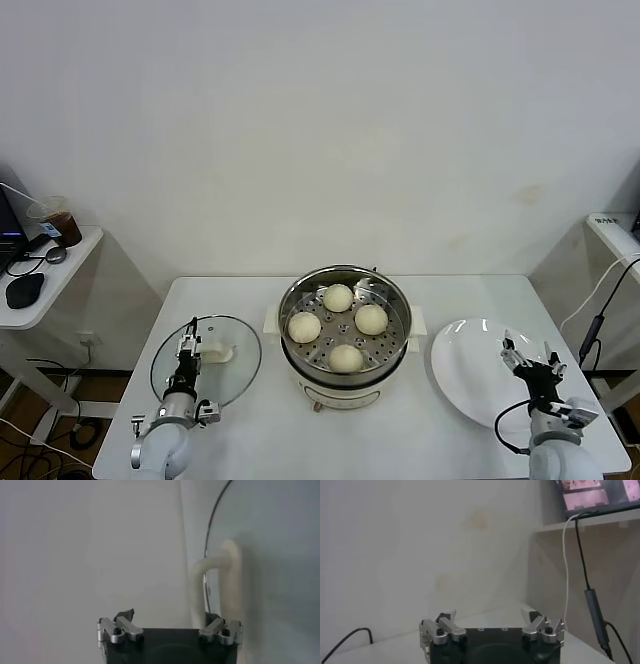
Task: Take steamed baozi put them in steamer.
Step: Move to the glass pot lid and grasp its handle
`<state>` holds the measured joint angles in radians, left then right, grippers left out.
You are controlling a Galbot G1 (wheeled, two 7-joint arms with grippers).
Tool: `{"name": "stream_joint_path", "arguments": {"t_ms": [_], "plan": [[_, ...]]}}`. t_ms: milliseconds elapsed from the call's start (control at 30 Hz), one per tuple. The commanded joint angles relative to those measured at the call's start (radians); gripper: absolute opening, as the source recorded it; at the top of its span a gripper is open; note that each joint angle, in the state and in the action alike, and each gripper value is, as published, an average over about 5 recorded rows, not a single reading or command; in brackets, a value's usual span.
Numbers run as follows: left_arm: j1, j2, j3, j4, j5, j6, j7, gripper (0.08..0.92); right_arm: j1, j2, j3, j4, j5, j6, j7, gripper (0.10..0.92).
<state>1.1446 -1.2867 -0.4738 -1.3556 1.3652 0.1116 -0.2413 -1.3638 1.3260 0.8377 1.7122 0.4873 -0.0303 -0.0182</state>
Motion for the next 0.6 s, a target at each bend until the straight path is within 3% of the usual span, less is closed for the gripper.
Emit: {"name": "stream_joint_path", "arguments": {"t_ms": [33,200,433,600], "plan": [[-0.004,0.004,-0.002,0.014,-0.005,-0.006,-0.019,0.672,0.001,0.001,-0.002,-0.001,-0.003,0.0,-0.001,0.823],[0.019,0.005,-0.01,-0.034,-0.012,0.006,-0.002,0.524,0.001,0.004,-0.001,-0.001,-0.006,0.0,-0.001,0.823],[0.094,0.0,-0.02,-0.259,-0.075,0.125,0.16,0.29,0.008,0.007,-0.002,0.002,-0.008,-0.003,-0.002,0.823],[0.117,0.003,0.007,-0.365,-0.078,0.233,0.145,0.178,0.01,0.019,-0.001,0.006,-0.009,-0.008,-0.002,0.823]]}}
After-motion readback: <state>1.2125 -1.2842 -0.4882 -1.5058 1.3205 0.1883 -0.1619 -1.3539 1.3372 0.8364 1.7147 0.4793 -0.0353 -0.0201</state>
